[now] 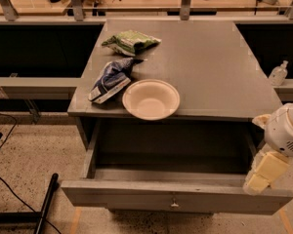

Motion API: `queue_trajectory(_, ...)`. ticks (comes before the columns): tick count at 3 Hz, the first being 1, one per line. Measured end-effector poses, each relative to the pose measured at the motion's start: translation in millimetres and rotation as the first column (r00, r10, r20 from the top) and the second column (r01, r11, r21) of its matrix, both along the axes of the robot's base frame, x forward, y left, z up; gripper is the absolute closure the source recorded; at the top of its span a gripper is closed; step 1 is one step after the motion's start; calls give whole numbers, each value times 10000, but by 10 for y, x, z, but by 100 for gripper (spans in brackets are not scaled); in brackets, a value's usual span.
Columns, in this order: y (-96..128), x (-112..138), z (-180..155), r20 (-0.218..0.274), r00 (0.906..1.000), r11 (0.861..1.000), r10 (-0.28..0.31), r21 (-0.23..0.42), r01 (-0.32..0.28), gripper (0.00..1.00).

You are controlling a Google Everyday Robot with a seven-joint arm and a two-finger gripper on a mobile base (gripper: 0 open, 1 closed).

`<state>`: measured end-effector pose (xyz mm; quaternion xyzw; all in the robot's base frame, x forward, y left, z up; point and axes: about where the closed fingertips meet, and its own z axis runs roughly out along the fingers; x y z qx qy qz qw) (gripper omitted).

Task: Close top drawer

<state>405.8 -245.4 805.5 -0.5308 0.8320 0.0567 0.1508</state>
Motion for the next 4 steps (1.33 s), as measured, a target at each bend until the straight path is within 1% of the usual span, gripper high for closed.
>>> queue_trajectory(1, -199, -357, 20, 334, 9994, 9988, 44, 484, -60, 2)
queue_trajectory(2, -262, -622, -40, -166, 9990, 9943, 415, 994, -396, 24)
queue_trajectory(3, -339, -753, -157, -1124, 9925, 9912, 477, 1282, -332, 47)
queue_trajectory(4, -329, -776, -154, -1173, 9918, 9911, 510, 1282, -359, 71)
